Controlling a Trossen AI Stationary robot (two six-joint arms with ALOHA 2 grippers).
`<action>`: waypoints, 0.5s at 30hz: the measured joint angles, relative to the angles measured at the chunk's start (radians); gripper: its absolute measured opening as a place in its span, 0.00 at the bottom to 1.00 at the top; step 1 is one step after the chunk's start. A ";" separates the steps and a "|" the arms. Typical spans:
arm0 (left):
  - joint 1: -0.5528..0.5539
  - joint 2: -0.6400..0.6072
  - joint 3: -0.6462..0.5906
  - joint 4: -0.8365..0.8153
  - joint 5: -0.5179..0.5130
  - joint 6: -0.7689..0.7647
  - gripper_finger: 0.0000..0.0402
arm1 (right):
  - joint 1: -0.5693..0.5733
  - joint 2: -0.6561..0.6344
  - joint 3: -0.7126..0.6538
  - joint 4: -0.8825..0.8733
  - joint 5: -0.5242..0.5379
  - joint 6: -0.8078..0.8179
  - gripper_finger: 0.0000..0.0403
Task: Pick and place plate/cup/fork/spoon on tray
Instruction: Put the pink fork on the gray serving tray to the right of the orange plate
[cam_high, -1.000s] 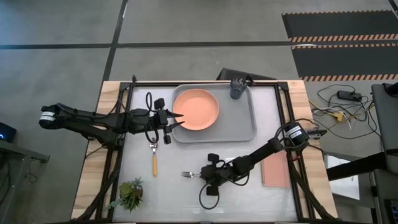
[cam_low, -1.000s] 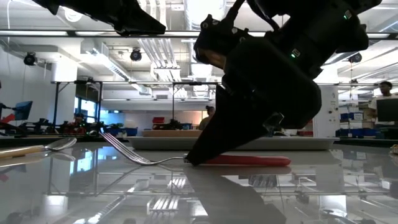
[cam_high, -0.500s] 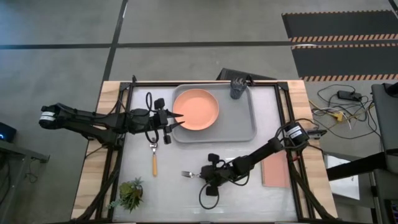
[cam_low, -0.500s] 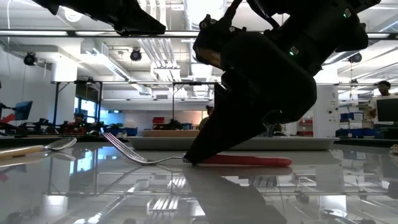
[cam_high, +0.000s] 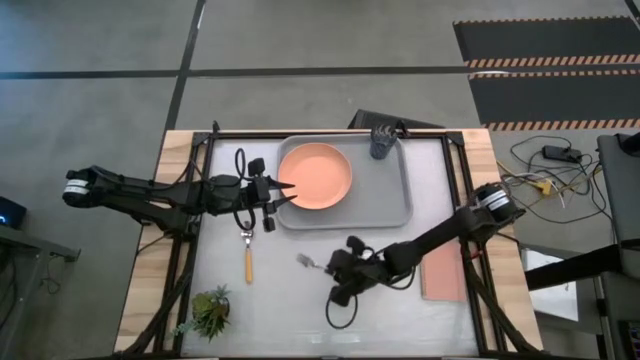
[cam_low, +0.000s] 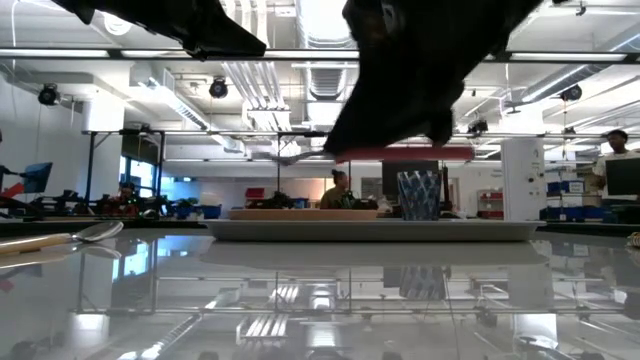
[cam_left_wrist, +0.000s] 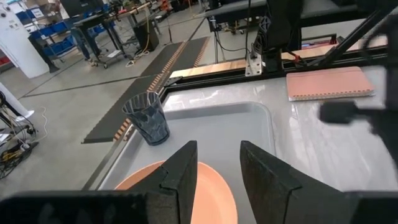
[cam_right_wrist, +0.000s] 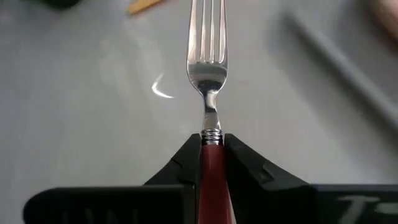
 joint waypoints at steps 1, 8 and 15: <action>0.000 0.000 0.000 0.000 0.000 0.000 0.26 | -0.005 -0.020 0.000 -0.042 0.009 0.044 0.10; 0.000 0.000 0.000 0.000 0.000 0.000 0.26 | -0.048 -0.151 0.000 -0.330 0.078 0.346 0.10; 0.000 0.000 -0.001 0.001 0.000 0.000 0.26 | -0.121 -0.231 -0.004 -0.688 0.118 0.679 0.10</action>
